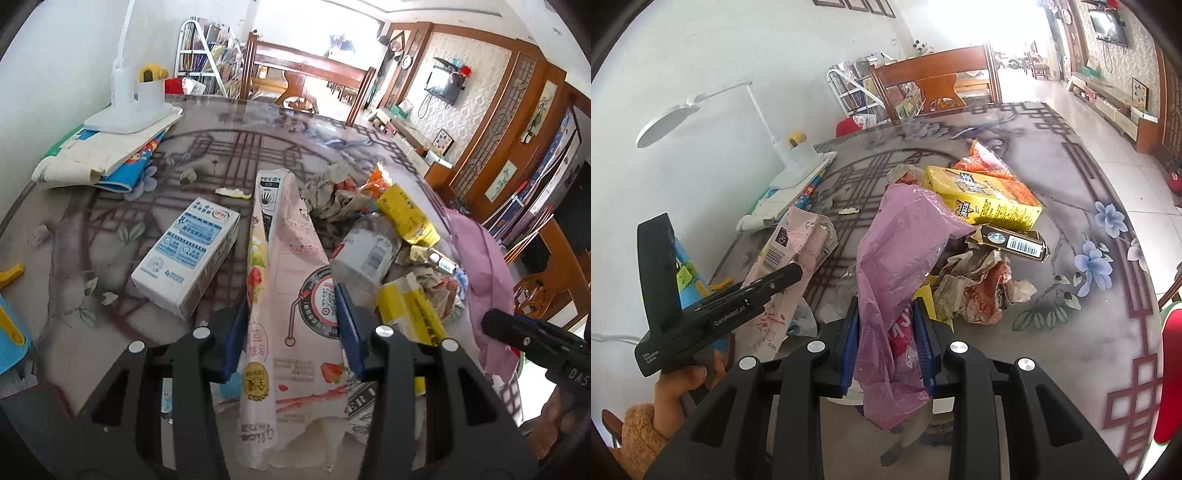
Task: Collect trash
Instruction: 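Lift both held bags off the table toward the red bucket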
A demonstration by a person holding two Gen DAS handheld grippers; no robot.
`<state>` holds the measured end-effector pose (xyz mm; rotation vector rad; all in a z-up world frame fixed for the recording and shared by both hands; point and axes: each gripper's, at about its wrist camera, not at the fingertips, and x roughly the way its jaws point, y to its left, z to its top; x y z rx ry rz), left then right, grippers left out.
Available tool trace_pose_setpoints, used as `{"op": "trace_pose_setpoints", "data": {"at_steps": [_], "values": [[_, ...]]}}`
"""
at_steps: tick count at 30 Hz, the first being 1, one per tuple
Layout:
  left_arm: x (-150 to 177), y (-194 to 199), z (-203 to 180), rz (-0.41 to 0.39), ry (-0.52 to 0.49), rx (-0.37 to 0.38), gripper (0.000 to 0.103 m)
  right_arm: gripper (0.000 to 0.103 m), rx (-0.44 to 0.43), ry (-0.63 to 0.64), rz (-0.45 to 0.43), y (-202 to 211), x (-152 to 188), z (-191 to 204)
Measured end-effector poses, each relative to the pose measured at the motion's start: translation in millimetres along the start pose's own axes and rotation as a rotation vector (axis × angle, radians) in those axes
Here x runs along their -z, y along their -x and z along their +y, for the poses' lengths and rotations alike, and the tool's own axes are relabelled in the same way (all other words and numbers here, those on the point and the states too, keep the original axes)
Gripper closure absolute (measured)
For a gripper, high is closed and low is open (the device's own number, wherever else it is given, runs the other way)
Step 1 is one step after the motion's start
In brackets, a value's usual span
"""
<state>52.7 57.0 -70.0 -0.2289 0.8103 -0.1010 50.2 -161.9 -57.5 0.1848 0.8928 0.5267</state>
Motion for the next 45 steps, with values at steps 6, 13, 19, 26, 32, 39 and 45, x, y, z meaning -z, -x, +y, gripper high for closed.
{"op": "trace_pose_setpoints", "data": {"at_steps": [6, 13, 19, 26, 32, 39, 45], "values": [[0.0, 3.7, -9.4, -0.021, -0.034, 0.011, 0.060, 0.076, 0.008, -0.002, -0.012, 3.6, 0.1, -3.6], [1.5, 10.3, -22.4, -0.057, -0.079, 0.030, 0.060, 0.076, 0.023, -0.018, -0.026, 8.2, 0.4, -10.9], [2.3, 16.0, -32.5, -0.090, -0.108, 0.051, 0.060, 0.076, 0.045, -0.039, -0.038, 15.4, 3.5, -20.9], [4.6, 22.8, -45.0, -0.130, -0.163, 0.067, 0.060, 0.076, 0.068, -0.070, -0.055, 25.3, 4.8, -35.9], [7.1, 32.0, -62.1, -0.153, -0.210, 0.097, 0.060, 0.076, 0.079, -0.083, -0.063, 30.6, 5.7, -43.6], [13.1, 46.3, -90.4, -0.182, -0.261, 0.134, 0.060, 0.076, 0.081, -0.108, -0.087, 42.4, 7.9, -53.3], [22.2, 52.3, -115.5, -0.191, -0.257, 0.162, 0.060, 0.076, 0.076, -0.136, -0.117, 58.0, 10.1, -64.6]]}}
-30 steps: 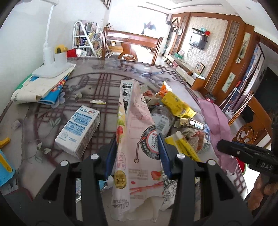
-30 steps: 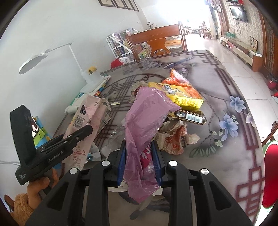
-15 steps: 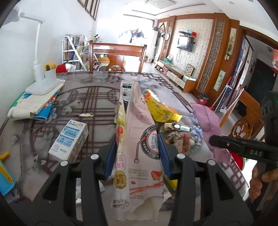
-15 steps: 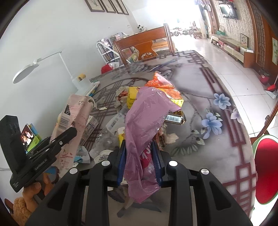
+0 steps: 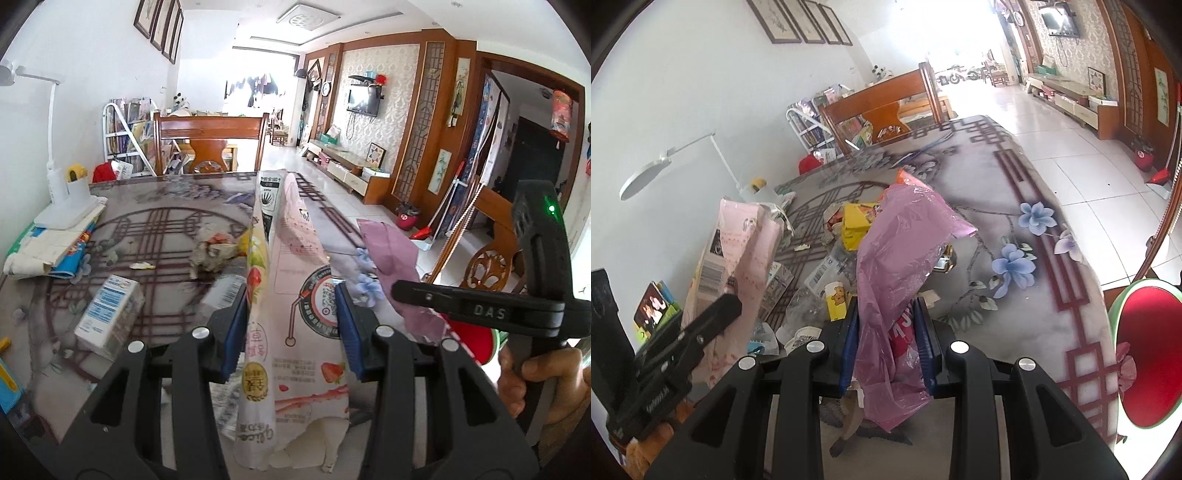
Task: Collect trash
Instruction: 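Lift both held bags off the table toward the red bucket, then lower both bags into the red bucket and open both tools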
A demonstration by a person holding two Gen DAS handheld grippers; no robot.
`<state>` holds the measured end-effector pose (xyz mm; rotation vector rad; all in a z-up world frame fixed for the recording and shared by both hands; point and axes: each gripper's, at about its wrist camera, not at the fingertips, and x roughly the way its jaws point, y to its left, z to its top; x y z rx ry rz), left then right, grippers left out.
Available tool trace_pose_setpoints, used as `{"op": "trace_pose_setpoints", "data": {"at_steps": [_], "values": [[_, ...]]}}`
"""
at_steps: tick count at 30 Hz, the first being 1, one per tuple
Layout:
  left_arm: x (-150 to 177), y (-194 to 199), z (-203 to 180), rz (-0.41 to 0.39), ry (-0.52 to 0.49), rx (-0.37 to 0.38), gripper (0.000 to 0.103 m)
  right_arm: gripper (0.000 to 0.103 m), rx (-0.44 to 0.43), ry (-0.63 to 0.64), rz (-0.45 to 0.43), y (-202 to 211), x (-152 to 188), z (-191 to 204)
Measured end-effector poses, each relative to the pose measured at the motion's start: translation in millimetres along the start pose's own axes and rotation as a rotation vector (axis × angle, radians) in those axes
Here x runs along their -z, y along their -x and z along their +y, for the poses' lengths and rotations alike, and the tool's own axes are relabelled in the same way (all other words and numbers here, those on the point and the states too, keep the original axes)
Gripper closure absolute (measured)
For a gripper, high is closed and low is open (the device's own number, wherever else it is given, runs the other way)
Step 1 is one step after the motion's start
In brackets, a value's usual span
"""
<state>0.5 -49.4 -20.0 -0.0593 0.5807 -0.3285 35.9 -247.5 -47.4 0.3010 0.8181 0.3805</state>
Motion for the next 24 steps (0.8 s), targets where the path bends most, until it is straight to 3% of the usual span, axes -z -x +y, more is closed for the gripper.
{"op": "trace_pose_setpoints", "data": {"at_steps": [8, 15, 24], "values": [[2.8, -14.8, -34.1, 0.051, 0.071, 0.084, 0.060, 0.076, 0.023, -0.066, -0.050, 32.0, 2.3, -36.4], [6.3, -31.4, -82.7, 0.097, 0.019, 0.136, 0.060, 0.076, 0.060, -0.184, -0.091, 64.4, 11.7, -91.3], [16.4, -60.3, -146.7, 0.185, -0.046, 0.221, 0.060, 0.073, 0.170, -0.374, -0.151, 110.8, 26.0, -168.2]]}}
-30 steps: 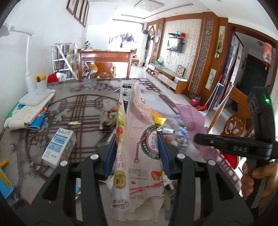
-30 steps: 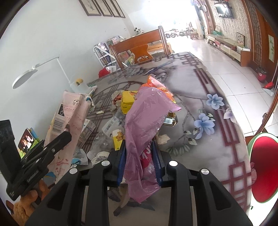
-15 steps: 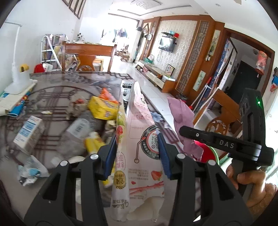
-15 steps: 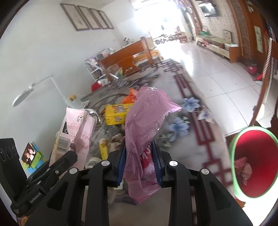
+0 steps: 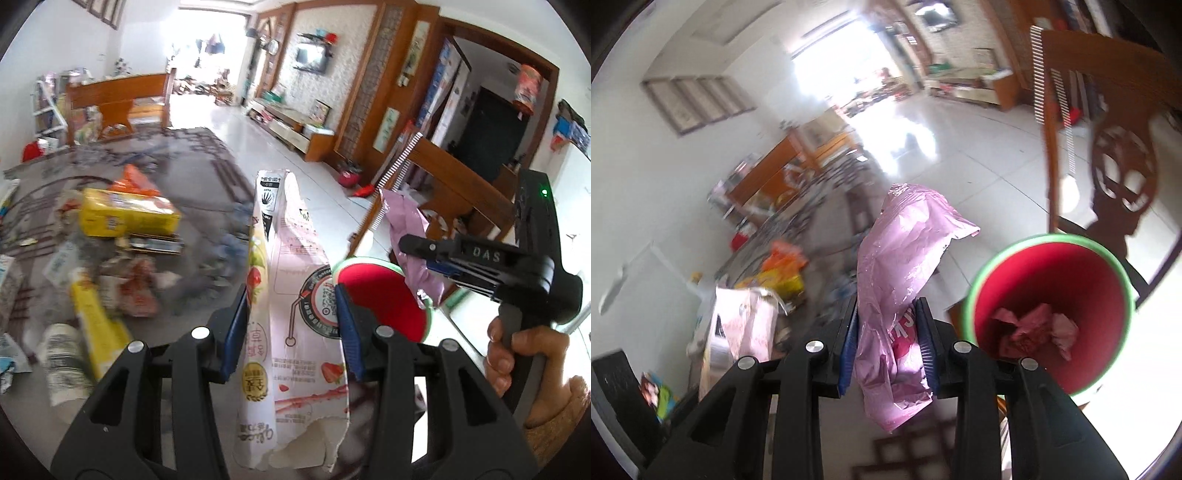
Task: Collect trash
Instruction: 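Lower both bags into the red bucket and open both tools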
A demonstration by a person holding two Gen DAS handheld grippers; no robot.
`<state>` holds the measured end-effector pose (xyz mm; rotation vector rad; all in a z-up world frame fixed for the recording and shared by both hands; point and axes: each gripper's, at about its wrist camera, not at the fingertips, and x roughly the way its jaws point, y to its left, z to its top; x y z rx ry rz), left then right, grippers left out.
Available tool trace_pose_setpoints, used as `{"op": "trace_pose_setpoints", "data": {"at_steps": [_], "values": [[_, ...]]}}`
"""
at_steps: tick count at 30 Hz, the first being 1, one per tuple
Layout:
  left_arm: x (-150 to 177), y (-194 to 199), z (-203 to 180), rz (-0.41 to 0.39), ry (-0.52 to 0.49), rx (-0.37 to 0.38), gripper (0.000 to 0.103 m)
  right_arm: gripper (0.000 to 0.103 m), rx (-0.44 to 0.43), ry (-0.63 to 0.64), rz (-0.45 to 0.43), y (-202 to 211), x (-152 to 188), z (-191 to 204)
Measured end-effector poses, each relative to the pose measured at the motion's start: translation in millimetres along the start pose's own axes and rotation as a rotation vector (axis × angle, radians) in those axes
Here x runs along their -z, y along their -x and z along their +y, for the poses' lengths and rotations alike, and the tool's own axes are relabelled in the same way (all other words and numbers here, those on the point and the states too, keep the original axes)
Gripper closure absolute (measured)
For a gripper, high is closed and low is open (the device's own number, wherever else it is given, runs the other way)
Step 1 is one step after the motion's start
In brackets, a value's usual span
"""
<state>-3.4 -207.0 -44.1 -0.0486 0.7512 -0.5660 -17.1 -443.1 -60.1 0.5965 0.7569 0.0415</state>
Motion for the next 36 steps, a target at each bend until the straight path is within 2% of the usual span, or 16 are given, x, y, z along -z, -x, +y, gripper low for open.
{"op": "trace_pose_setpoints", "data": {"at_steps": [5, 11, 14, 17, 22, 23, 24, 25, 26, 27, 31, 36], "values": [[-2.9, -30.5, -34.2, 0.066, -0.021, 0.085, 0.060, 0.073, 0.049, -0.086, -0.014, 12.2, -2.9, -31.4], [-1.9, -67.3, -76.0, 0.132, -0.089, 0.146, 0.059, 0.073, 0.111, -0.133, -0.027, 17.7, -10.9, -48.6], [-4.9, -84.2, -82.4, 0.173, -0.070, 0.173, 0.059, 0.073, 0.131, -0.167, -0.043, 20.9, -14.5, -60.8], [-9.8, -102.8, -90.9, 0.207, -0.060, 0.181, 0.059, 0.073, 0.142, -0.211, -0.061, 26.0, -17.2, -72.6], [-18.3, -122.3, -101.6, 0.226, -0.099, 0.177, 0.059, 0.073, 0.155, -0.254, -0.082, 30.7, -21.6, -86.9], [-19.4, -125.7, -104.5, 0.230, -0.108, 0.183, 0.058, 0.071, 0.159, -0.257, -0.083, 30.7, -22.2, -88.2], [-19.2, -128.9, -106.7, 0.238, -0.114, 0.189, 0.057, 0.066, 0.163, -0.259, -0.083, 30.8, -22.1, -88.8], [-19.3, -132.3, -108.5, 0.250, -0.120, 0.190, 0.046, 0.062, 0.168, -0.266, -0.085, 30.8, -22.4, -90.2], [-18.9, -135.2, -110.1, 0.262, -0.123, 0.184, 0.027, 0.057, 0.171, -0.279, -0.091, 31.6, -22.6, -92.6], [-18.4, -134.9, -111.3, 0.255, -0.125, 0.183, 0.023, 0.048, 0.173, -0.293, -0.096, 32.5, -23.1, -95.5], [-16.0, -132.2, -110.3, 0.236, -0.128, 0.178, 0.023, 0.044, 0.198, -0.308, -0.144, 41.4, -23.5, -98.9], [-14.5, -123.3, -101.1, 0.216, -0.090, 0.169, 0.023, 0.043, 0.199, -0.309, -0.139, 40.4, -23.3, -100.0]]}}
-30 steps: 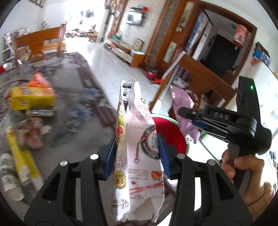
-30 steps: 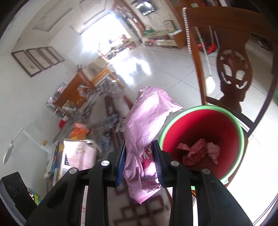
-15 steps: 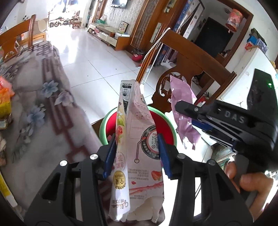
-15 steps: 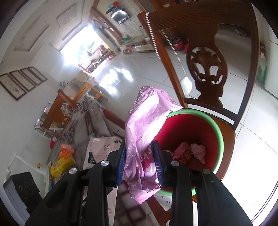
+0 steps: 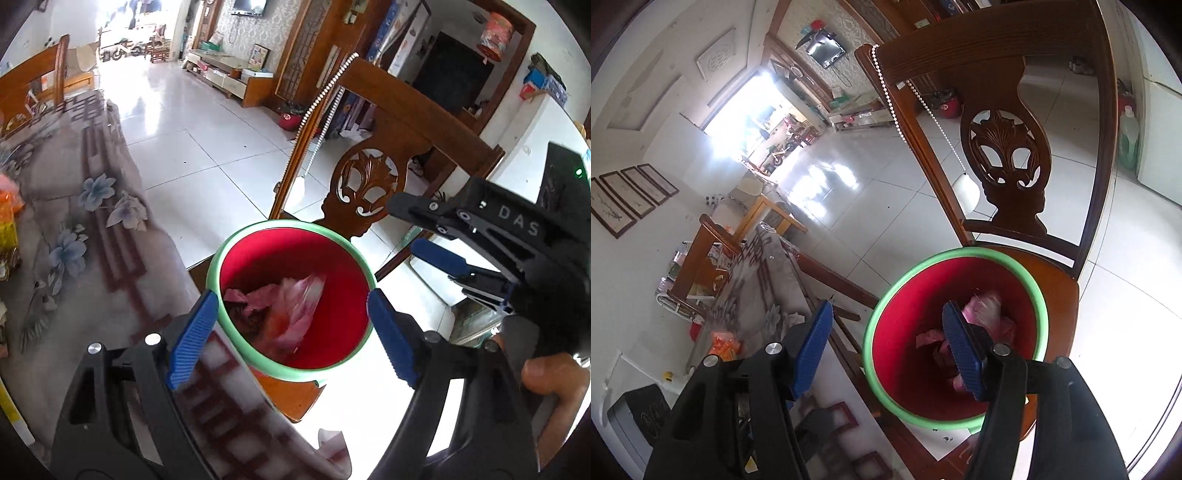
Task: Collect trash
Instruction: 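Lower both bags into the red bucket and open both tools, then move both tools back to the table toward the paper cup and crumpled paper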
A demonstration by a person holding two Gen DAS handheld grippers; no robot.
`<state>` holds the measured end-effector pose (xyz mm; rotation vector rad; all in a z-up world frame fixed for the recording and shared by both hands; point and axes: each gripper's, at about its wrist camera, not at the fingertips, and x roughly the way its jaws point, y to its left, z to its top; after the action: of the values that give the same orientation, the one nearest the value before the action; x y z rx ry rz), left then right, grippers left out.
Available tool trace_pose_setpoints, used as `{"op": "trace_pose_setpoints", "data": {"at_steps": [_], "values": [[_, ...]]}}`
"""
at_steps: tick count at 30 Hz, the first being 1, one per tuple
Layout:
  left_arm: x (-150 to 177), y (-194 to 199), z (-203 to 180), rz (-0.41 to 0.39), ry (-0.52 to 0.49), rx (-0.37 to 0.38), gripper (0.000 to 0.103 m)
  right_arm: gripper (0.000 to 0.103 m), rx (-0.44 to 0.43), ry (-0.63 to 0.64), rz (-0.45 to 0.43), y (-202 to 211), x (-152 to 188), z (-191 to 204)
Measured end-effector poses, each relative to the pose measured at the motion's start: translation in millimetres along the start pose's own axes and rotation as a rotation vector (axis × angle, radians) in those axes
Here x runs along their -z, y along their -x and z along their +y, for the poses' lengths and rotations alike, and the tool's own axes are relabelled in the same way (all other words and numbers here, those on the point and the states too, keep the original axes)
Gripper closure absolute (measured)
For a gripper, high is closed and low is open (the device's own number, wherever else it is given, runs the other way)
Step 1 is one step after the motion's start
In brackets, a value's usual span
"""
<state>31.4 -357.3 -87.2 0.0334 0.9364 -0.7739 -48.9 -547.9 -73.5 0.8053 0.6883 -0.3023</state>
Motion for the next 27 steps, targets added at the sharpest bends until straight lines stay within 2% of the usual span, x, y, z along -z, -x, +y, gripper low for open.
{"op": "trace_pose_setpoints", "data": {"at_steps": [10, 16, 19, 22, 24, 27], "values": [[25.3, 66.3, 40.2, -0.092, 0.060, -0.068, 0.023, 0.040, -0.004, 0.064, 0.035, -10.7, 8.4, 20.4], [59.0, 123.9, 96.3, -0.140, 0.130, -0.211, 0.023, 0.038, -0.009, 0.128, 0.082, -21.2, 20.5, 45.5], [78.8, 151.7, 134.5, -0.135, 0.193, -0.305, 0.023, 0.038, -0.014, 0.182, 0.101, -26.1, 30.3, 65.8], [98.2, 176.0, 183.5, -0.123, 0.297, -0.387, 0.023, 0.038, -0.024, 0.234, 0.118, -29.3, 41.9, 88.1], [108.6, 183.9, 206.5, -0.114, 0.358, -0.406, 0.023, 0.038, -0.032, 0.260, 0.127, -31.3, 49.2, 99.8], [124.8, 188.8, 239.2, -0.084, 0.461, -0.384, 0.030, 0.038, -0.045, 0.308, 0.141, -35.0, 62.6, 123.1]]}}
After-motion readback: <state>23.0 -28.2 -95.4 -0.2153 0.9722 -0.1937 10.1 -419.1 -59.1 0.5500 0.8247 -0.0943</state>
